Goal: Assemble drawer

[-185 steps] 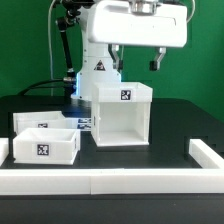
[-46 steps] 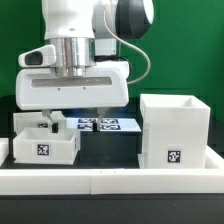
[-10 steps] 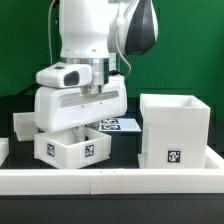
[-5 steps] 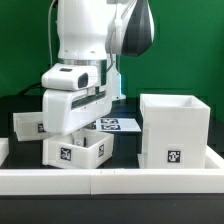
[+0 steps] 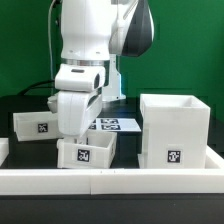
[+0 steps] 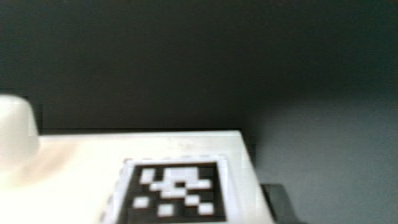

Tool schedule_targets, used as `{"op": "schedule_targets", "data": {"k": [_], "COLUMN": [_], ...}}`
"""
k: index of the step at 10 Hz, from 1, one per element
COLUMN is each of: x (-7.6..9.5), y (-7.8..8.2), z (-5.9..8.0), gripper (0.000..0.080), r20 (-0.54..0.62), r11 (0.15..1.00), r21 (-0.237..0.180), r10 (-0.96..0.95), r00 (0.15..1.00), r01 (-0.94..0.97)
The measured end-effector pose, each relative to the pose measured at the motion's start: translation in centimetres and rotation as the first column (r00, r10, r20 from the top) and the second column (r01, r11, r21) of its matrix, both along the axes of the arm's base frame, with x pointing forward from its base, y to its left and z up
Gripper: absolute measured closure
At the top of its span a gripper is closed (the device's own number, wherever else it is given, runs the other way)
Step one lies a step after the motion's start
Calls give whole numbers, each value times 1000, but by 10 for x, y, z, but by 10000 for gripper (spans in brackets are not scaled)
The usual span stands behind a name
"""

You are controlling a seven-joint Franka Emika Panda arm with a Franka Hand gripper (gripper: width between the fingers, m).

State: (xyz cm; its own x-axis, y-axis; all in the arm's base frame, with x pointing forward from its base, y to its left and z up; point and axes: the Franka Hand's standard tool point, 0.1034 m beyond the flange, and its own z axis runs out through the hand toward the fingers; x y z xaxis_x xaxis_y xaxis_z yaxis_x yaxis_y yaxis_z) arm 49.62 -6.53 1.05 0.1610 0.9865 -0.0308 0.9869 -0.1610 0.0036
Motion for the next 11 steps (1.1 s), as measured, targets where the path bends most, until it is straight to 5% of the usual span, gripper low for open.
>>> {"op": "schedule_targets", "data": {"k": [11], "x": [21], "y": [32], "z": [7], "gripper": [758], "r20": [-7], "r11": [1000], "r21": [22], "r10": [9], "r00": [1000], "r01": [-9]}}
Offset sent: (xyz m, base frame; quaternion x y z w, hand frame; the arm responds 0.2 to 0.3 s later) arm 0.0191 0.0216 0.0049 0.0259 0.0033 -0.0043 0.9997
